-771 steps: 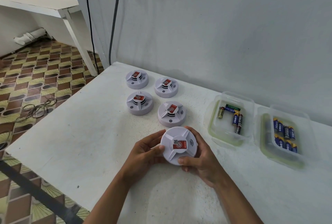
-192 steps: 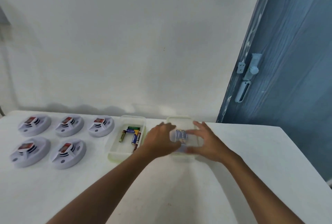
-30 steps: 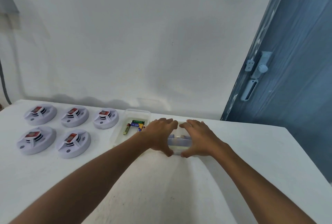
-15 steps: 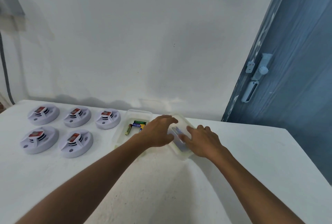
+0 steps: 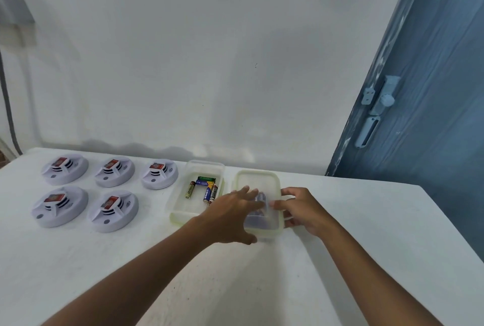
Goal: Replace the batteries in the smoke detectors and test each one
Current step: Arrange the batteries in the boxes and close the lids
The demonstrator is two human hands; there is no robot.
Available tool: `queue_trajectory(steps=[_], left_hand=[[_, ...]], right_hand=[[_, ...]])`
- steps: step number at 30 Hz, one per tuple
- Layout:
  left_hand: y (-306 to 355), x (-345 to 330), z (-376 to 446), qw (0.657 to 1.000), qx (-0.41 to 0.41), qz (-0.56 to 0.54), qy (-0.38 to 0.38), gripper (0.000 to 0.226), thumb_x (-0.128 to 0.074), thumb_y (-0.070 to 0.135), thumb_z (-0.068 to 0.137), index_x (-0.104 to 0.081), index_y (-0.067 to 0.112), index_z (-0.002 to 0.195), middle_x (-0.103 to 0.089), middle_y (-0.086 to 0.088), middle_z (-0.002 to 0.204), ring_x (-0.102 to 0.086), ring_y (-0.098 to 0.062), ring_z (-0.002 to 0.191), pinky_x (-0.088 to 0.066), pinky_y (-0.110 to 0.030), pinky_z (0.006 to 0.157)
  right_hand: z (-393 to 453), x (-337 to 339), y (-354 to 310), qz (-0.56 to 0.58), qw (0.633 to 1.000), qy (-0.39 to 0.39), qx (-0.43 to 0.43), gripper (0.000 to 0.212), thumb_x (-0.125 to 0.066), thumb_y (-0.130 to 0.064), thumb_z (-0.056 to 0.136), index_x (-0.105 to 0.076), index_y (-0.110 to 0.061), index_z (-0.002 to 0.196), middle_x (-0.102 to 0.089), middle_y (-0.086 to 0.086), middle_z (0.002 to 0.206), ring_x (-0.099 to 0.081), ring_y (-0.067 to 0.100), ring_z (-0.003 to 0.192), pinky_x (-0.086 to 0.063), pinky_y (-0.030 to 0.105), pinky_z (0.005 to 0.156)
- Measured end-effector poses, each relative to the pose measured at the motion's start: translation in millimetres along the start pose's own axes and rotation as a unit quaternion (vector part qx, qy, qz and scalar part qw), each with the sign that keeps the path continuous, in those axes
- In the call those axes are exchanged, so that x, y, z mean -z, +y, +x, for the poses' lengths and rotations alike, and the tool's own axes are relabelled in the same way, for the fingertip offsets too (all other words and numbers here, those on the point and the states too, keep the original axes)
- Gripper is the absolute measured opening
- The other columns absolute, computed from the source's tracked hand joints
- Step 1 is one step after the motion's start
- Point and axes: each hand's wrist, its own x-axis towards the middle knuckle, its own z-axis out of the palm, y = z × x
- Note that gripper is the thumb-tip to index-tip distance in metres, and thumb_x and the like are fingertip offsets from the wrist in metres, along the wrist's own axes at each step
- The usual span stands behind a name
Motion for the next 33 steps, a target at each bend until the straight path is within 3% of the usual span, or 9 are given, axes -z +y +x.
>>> queue_trajectory(steps=[12, 20, 23, 25, 27, 29, 31, 33], left_hand=[[-18, 1, 25, 0.999, 0.005, -0.034, -0.009, 0.081, -0.077, 0.038, 0.076, -0.039, 0.020, 0.146, -0.025, -0.006, 0.158, -0.022, -0.021, 0.144, -0.026, -0.034, 0.113], [-21, 0, 28, 0.999, 0.008, -0.043, -0.011, 0.081, -0.077, 0.039, 0.077, -0.039, 0.021, 0.145, -0.023, -0.006, 0.159, -0.020, -0.020, 0.145, -0.023, -0.034, 0.114], [-23, 1, 21, 0.999, 0.012, -0.048, 0.004, 0.089, -0.077, 0.045, 0.075, -0.032, 0.022, 0.148, -0.021, -0.005, 0.159, -0.014, -0.019, 0.146, -0.013, -0.033, 0.116], [-29, 1, 8, 0.997, 0.031, -0.058, 0.042, 0.094, -0.076, 0.051, 0.073, -0.027, 0.026, 0.150, -0.018, -0.003, 0.160, -0.009, -0.019, 0.148, -0.005, -0.037, 0.118], [-44, 0, -14, 0.990, 0.060, -0.083, 0.100, 0.094, -0.077, 0.053, 0.071, -0.030, 0.027, 0.148, -0.020, -0.001, 0.160, -0.006, -0.019, 0.149, -0.004, -0.042, 0.120], [-63, -4, -40, 0.973, 0.082, -0.120, 0.177, 0.090, -0.081, 0.048, 0.068, -0.040, 0.024, 0.144, -0.029, -0.004, 0.156, -0.011, -0.016, 0.147, -0.016, -0.046, 0.120], [-82, -11, -68, 0.953, 0.106, -0.145, 0.243, 0.084, -0.084, 0.044, 0.067, -0.047, 0.023, 0.139, -0.036, -0.004, 0.152, -0.018, -0.010, 0.140, -0.027, -0.042, 0.116], [-94, -21, -89, 0.938, 0.135, -0.158, 0.277, 0.081, -0.084, 0.042, 0.067, -0.047, 0.026, 0.138, -0.038, -0.001, 0.150, -0.023, -0.005, 0.136, -0.029, -0.030, 0.111]], right_hand=[[23, 5, -9, 0.018, 1.000, 0.010, 0.002, 0.018, -0.071, -0.006, 0.082, -0.069, -0.008, 0.099, -0.074, 0.016, 0.091, -0.072, 0.029, 0.072, -0.057, 0.034, 0.058], [27, 6, -7, 0.018, 1.000, 0.021, -0.003, 0.021, -0.070, -0.006, 0.083, -0.068, -0.007, 0.104, -0.073, 0.015, 0.092, -0.072, 0.027, 0.072, -0.057, 0.033, 0.057], [29, 4, -3, -0.004, 0.999, 0.046, -0.005, 0.037, -0.072, -0.013, 0.082, -0.063, -0.004, 0.117, -0.071, 0.016, 0.101, -0.071, 0.028, 0.079, -0.059, 0.036, 0.061], [28, 1, -2, -0.085, 0.993, 0.084, 0.006, 0.058, -0.075, -0.025, 0.081, -0.052, -0.010, 0.132, -0.064, 0.014, 0.120, -0.068, 0.029, 0.095, -0.058, 0.037, 0.073], [20, -4, -5, -0.230, 0.962, 0.139, 0.045, 0.063, -0.071, -0.032, 0.083, -0.046, -0.015, 0.138, -0.057, 0.011, 0.133, -0.057, 0.029, 0.115, -0.050, 0.038, 0.090], [7, -16, -9, -0.317, 0.919, 0.198, 0.125, 0.053, -0.066, -0.027, 0.086, -0.050, -0.016, 0.135, -0.054, 0.006, 0.135, -0.050, 0.027, 0.122, -0.045, 0.037, 0.094], [-8, -38, -13, -0.282, 0.902, 0.224, 0.237, 0.039, -0.064, -0.014, 0.086, -0.059, -0.011, 0.125, -0.057, 0.006, 0.127, -0.052, 0.026, 0.119, -0.047, 0.038, 0.095], [-24, -68, -16, -0.213, 0.894, 0.218, 0.329, 0.029, -0.063, -0.004, 0.083, -0.066, -0.006, 0.112, -0.062, 0.006, 0.110, -0.062, 0.025, 0.100, -0.053, 0.041, 0.087]])
